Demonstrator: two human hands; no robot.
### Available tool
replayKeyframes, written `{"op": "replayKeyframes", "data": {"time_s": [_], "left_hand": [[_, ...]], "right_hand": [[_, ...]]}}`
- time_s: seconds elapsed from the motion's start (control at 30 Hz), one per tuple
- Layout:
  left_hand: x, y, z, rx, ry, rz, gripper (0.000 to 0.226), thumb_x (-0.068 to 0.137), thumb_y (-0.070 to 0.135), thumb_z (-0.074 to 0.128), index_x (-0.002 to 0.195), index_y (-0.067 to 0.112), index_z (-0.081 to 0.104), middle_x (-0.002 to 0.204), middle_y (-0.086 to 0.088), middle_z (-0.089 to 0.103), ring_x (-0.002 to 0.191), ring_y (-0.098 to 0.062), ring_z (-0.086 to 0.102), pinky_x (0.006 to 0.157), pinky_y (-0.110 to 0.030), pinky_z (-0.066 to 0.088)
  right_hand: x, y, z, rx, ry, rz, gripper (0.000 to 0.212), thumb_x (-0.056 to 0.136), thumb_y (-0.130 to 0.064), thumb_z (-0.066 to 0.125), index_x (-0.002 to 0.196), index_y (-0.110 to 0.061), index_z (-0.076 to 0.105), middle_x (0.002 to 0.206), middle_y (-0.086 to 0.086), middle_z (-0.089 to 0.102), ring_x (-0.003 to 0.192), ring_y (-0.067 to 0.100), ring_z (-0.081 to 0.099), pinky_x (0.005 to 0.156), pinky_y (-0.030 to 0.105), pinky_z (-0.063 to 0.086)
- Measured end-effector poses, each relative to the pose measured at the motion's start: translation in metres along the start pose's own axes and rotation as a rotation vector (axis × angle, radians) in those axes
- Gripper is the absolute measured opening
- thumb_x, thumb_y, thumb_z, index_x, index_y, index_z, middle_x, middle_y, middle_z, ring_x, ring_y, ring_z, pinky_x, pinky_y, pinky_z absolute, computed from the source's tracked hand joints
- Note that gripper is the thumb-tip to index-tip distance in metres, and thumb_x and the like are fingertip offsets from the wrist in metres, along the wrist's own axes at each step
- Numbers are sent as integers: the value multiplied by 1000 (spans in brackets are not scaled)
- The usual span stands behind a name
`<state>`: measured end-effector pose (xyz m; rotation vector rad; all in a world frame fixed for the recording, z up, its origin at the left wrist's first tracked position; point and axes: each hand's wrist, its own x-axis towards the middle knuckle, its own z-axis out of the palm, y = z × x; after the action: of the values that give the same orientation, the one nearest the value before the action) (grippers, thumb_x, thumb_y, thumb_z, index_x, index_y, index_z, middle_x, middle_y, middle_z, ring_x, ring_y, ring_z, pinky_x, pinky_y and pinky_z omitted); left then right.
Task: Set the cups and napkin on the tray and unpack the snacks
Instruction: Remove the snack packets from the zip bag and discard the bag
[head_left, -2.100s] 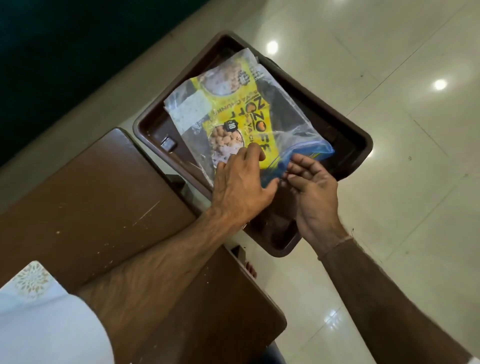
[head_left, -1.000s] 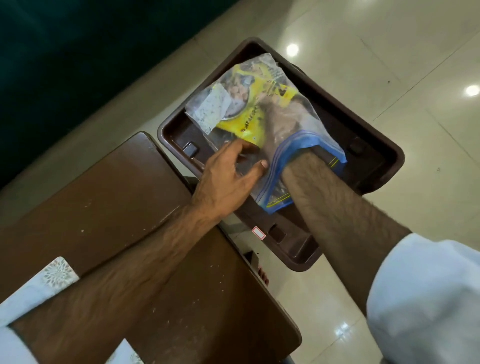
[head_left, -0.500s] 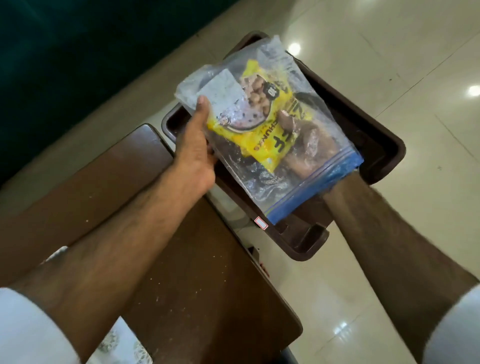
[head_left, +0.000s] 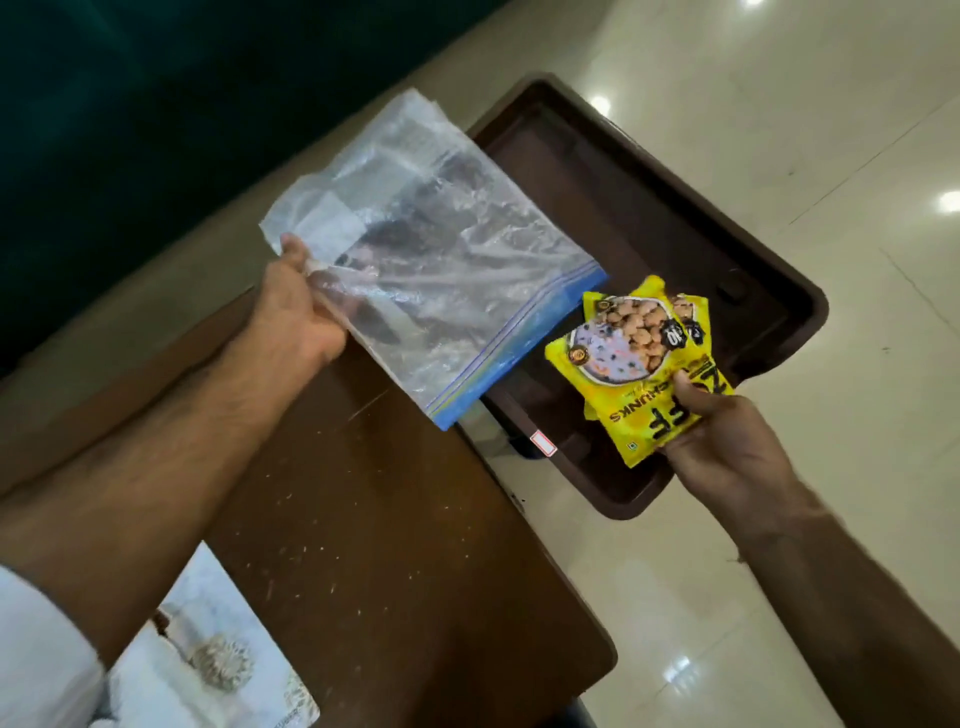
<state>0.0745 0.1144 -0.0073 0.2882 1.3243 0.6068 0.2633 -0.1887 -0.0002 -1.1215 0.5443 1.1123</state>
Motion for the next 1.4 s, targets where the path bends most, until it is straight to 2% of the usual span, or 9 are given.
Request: {"op": "replayKeyframes", "data": {"time_s": [0.1,0.2,0.33,0.5,0.63,0.8,0.9,1.2,1.4], "left_hand": [[-7,-10,-14,29,-63,0,32,93,40,67,105,11,70,71,0,68,56,-12,64,59,-25,58],[-20,-35,-24,142,-95,-41,8,87,20,73,90,14,70,76,-1,73,67,-15,68,78,-33,54],[-30,-52,-32,136,-97,-89,11,90,2,63,97,9,69,81,-2,73,78,-15,66,90,-35,53],[-43,-12,-44,-135,-231,-75,32,82,-9,41,93,8,66,81,-6,64,80,-22,59,95,-40,48],[-72,45,-58,-98,-230,6,41,58,-7,42,89,6,66,71,-8,69,67,-24,68,82,-42,59],[-117,124,-89,-15,-247,52,39,62,-7,38,86,9,64,58,1,59,46,-14,62,61,-29,57],[-150,176,-115,46,-244,163,44,73,-14,30,88,8,66,64,0,56,50,-12,59,62,-30,57],[-290,365,-210,210,-132,653,16,92,27,69,91,11,73,84,-6,75,76,-18,71,69,-32,58],[-414,473,-273,190,-30,965,49,81,6,79,121,18,53,101,-10,74,83,-23,74,69,-36,60]], "right_hand": [[5,7,18,80,64,-44,44,102,-1,43,144,-9,50,141,12,61,130,27,58,112,50,41],[12,11,35,-55,239,-87,51,90,-1,61,140,-8,54,141,13,60,127,29,60,108,48,47],[-3,15,45,-821,744,-454,85,71,-13,82,145,-13,38,152,13,33,137,35,39,109,48,40],[5,10,100,-1195,327,-1075,56,80,-26,74,130,-13,51,137,9,50,126,25,48,107,31,36],[28,14,191,-1272,-59,-816,48,87,-40,71,125,-15,55,113,2,69,101,21,68,91,23,50],[16,40,280,-1135,-326,-288,100,71,-65,76,150,-22,32,115,1,70,106,16,71,95,37,55],[-17,42,325,-922,-476,-161,95,72,-34,87,148,-22,32,99,13,78,80,23,76,82,44,57],[-236,48,496,-1055,-756,-666,72,89,-2,64,144,-41,39,100,29,69,92,32,71,86,44,60],[-412,62,586,-1189,-906,-971,49,94,0,54,128,-34,61,87,16,71,73,25,68,67,31,61]]}}
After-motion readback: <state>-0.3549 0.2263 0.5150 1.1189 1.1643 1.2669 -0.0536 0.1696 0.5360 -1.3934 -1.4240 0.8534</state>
